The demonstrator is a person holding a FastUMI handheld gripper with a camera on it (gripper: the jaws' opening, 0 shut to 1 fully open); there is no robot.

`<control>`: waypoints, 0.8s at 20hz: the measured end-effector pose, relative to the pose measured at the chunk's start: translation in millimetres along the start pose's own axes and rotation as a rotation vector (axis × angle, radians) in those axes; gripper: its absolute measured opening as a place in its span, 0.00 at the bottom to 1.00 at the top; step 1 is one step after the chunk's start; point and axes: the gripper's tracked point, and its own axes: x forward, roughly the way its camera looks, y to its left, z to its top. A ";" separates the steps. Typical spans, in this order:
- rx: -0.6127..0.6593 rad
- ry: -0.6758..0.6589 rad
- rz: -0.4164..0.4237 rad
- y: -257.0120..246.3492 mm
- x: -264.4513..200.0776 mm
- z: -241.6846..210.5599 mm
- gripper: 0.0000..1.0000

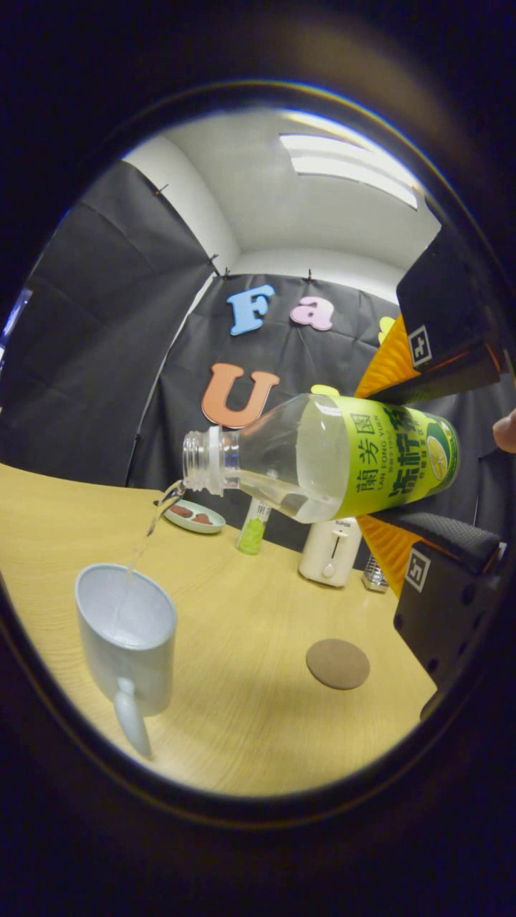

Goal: Take the bottle from table, then pour the juice into the cup, finally place the bottle on the coaster

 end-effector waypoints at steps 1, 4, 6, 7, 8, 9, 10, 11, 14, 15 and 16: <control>-0.005 -0.002 -0.001 -0.1 0.3 0.2 0.77; -0.018 0.000 -0.006 -2.7 -0.9 -1.4 0.77; -0.025 0.001 -0.010 -2.4 -0.6 -3.1 0.77; -0.030 0.001 -0.014 -3.3 -0.1 -3.4 0.77; -0.035 -0.003 -0.019 -4.1 -0.5 -2.7 0.77; -0.040 -0.003 -0.020 -3.7 -0.7 -3.0 0.77; -0.045 -0.003 -0.023 -4.4 -0.9 -3.5 0.77; -0.050 -0.005 -0.027 -5.1 0.2 -1.4 0.77; -0.059 -0.003 -0.033 -5.1 -0.1 -1.5 0.77; -0.064 -0.003 -0.035 -6.5 -0.8 -1.5 0.77; -0.068 -0.003 -0.037 -6.7 -0.6 -1.7 0.77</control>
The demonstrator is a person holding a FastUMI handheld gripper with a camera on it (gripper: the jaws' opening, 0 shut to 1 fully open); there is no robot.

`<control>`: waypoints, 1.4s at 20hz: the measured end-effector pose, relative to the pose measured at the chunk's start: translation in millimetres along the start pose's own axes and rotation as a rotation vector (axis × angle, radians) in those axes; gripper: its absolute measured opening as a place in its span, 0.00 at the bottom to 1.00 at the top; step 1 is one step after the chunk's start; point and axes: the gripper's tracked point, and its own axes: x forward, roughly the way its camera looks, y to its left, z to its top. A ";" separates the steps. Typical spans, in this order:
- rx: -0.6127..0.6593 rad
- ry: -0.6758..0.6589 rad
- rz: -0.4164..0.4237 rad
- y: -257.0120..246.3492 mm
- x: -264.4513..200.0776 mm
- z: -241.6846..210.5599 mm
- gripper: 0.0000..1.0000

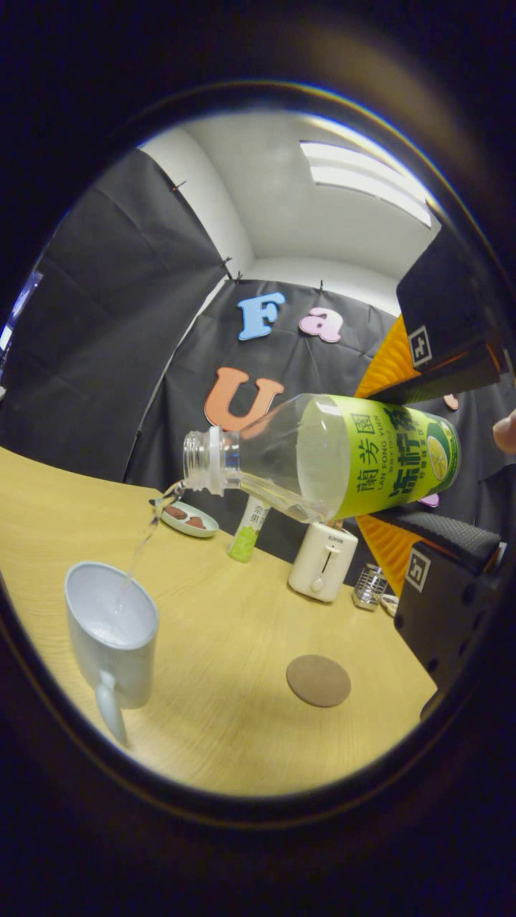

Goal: Take the bottle from table, then pour the juice into the cup, finally place the bottle on the coaster

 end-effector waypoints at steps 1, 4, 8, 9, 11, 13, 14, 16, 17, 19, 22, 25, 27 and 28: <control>-0.004 -0.002 0.000 0.4 0.6 1.4 0.77; -0.015 -0.007 0.000 -0.8 -0.7 3.1 0.77; -0.026 -0.009 -0.008 -1.4 0.2 3.0 0.77; -0.033 -0.009 -0.011 -2.5 0.0 3.9 0.77; -0.045 -0.010 -0.021 -3.2 -1.0 5.9 0.77; -0.056 -0.012 -0.028 -3.1 -1.0 6.1 0.77; -0.062 -0.014 -0.031 -4.0 -2.4 6.6 0.77; -0.071 -0.016 -0.038 -5.1 -2.4 8.4 0.77; -0.073 -0.018 -0.041 -5.5 -2.4 8.4 0.77; -0.080 -0.019 -0.046 -5.6 -3.6 9.0 0.77; -0.093 -0.024 -0.054 -7.1 -6.1 11.9 0.77; -0.111 -0.032 -0.069 -8.6 -9.7 16.6 0.77; -0.126 -0.037 -0.077 -8.9 -11.2 17.8 0.77; -0.129 -0.036 -0.077 -9.4 -8.7 15.1 0.77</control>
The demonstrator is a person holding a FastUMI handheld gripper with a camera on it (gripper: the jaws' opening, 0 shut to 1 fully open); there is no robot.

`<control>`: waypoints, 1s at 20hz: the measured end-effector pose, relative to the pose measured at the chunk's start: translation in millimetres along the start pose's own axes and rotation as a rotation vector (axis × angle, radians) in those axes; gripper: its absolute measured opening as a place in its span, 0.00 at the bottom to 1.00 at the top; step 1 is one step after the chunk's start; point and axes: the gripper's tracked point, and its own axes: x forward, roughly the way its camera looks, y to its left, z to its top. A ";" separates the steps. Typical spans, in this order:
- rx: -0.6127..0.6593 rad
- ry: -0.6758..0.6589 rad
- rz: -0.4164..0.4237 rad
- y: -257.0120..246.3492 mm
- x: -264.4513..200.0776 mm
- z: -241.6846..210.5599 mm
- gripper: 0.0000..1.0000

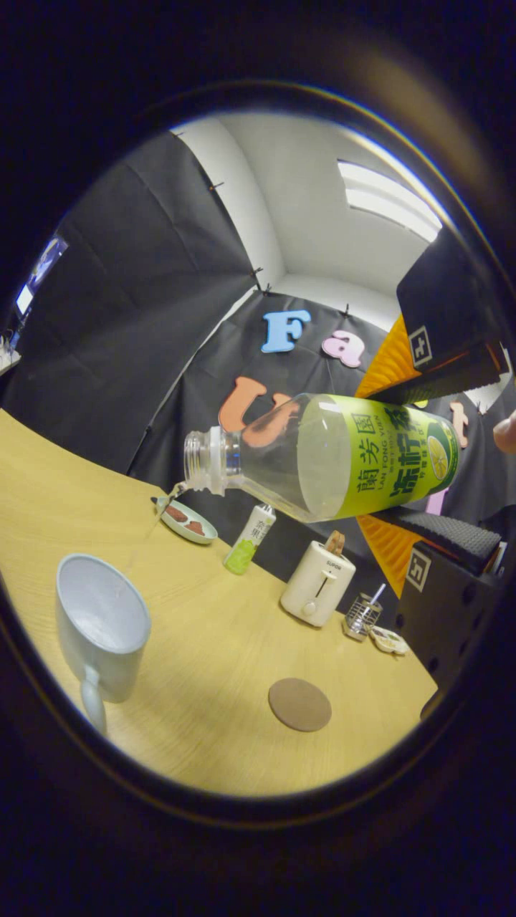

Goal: Take the bottle from table, then pour the juice into the cup, finally place the bottle on the coaster

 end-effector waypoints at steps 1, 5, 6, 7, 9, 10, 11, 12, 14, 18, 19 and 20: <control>-0.002 -0.002 0.001 -0.1 -0.1 0.4 0.77; -0.006 -0.009 -0.008 -1.3 -1.3 1.1 0.77; -0.006 -0.009 -0.009 -1.7 0.1 0.4 0.77; -0.004 -0.010 -0.011 -2.2 -0.3 1.2 0.77; -0.004 -0.014 -0.016 -2.1 -0.5 0.4 0.77; -0.006 -0.017 -0.019 -2.0 0.7 0.2 0.77; -0.008 -0.020 -0.022 -2.5 0.0 0.8 0.77; -0.009 -0.022 -0.023 -2.5 0.3 1.0 0.77; 0.000 -0.024 -0.023 -1.9 2.3 -1.1 0.77; 0.093 -0.007 0.002 3.0 4.7 -3.0 0.77; 0.130 0.002 0.018 6.1 4.1 -5.3 0.77; 0.168 0.007 0.030 8.2 3.4 -6.3 0.77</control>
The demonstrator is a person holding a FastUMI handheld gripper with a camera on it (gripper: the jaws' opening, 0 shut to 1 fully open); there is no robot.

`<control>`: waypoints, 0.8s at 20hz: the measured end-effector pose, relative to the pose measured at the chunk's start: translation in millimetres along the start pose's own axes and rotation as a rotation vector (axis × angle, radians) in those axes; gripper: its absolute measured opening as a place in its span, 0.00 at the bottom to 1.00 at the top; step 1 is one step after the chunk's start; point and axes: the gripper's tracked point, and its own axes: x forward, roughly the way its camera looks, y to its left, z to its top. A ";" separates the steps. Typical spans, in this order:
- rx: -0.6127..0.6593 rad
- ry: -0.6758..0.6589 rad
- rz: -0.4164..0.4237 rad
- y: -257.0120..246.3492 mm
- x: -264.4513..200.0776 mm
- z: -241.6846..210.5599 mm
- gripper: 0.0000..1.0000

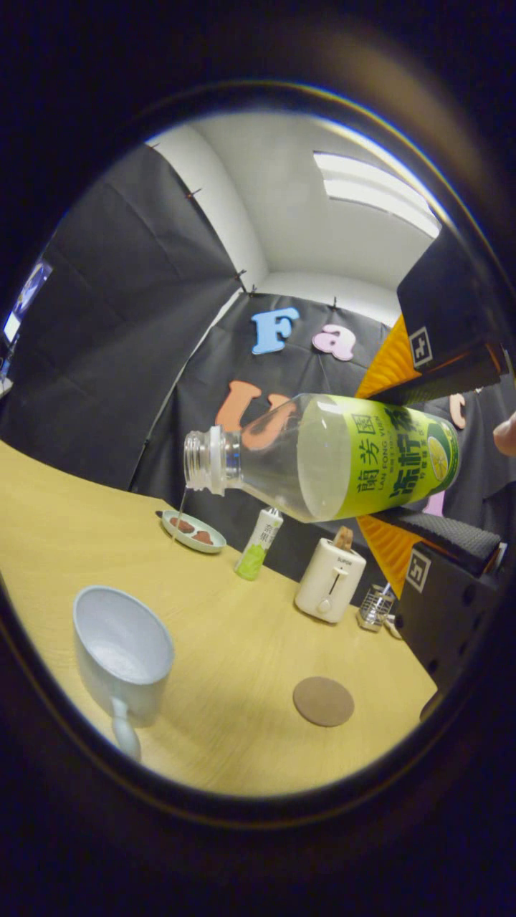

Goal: Take the bottle from table, then pour the juice into the cup, finally place the bottle on the coaster

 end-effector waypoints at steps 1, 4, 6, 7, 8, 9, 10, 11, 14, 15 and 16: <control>0.034 0.001 0.005 1.3 -1.5 0.5 0.77; 0.124 0.025 0.026 3.2 -8.0 -1.4 0.77; 0.196 0.040 0.052 7.9 -11.3 -2.5 0.77; 0.227 0.049 0.060 8.3 -12.7 -4.3 0.77; 0.263 0.055 0.068 8.2 -12.2 -5.8 0.77; 0.316 0.066 0.086 11.6 -14.4 -8.0 0.77; 0.382 0.075 0.113 17.4 -14.5 -10.5 0.77; 0.453 0.088 0.140 21.9 -16.9 -13.0 0.77; 0.650 0.115 0.190 21.3 -21.2 -16.8 0.77; 0.717 0.120 0.201 20.2 -20.7 -16.7 0.77; 0.784 0.124 0.212 20.8 -19.9 -16.3 0.77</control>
